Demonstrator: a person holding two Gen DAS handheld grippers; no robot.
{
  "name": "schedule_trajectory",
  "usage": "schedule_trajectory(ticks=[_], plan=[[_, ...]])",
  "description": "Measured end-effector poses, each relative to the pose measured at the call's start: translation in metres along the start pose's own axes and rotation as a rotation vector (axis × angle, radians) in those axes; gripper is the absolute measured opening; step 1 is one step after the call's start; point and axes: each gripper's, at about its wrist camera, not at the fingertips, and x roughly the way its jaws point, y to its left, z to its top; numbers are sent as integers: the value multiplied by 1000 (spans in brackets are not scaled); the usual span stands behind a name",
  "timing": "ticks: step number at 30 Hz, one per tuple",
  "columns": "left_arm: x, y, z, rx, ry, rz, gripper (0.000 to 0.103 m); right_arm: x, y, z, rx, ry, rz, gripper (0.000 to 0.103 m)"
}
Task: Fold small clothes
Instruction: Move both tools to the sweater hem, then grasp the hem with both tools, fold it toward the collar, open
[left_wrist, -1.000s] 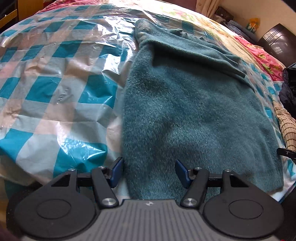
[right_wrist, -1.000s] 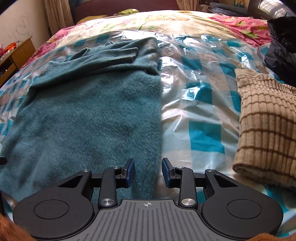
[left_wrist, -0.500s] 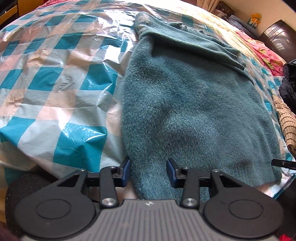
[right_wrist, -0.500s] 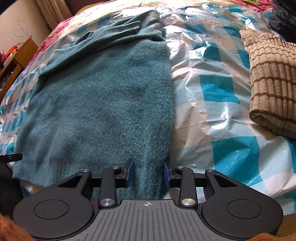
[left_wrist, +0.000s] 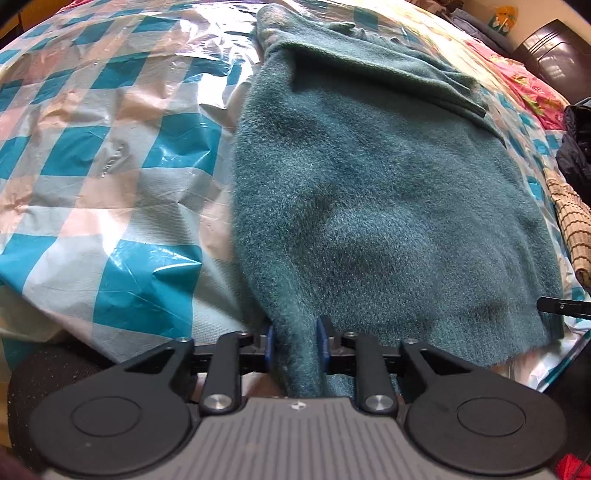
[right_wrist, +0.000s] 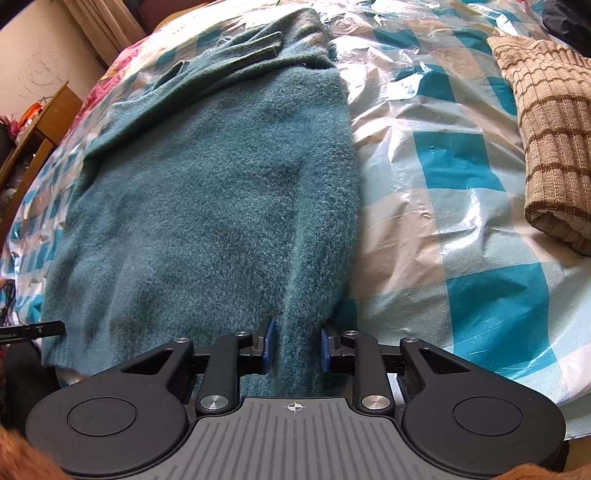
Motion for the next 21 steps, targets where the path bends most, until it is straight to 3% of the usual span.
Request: schedule_trajectory(ticks=[7,13,16,21], plan=[[-18,6,10,-86,-52,-137,15,-15,-11,-1,162,-86,162,13],[-35,16,33,-213,-149,-347,15,-27,-10,12,294,-183,332,13],[-37,19,54,-250,-196,-414,15,-32,-7,31,337,-249,415,12],[-42,25,112,-259,-308,-446,14,-38,-1,86,359,-380,488,12]])
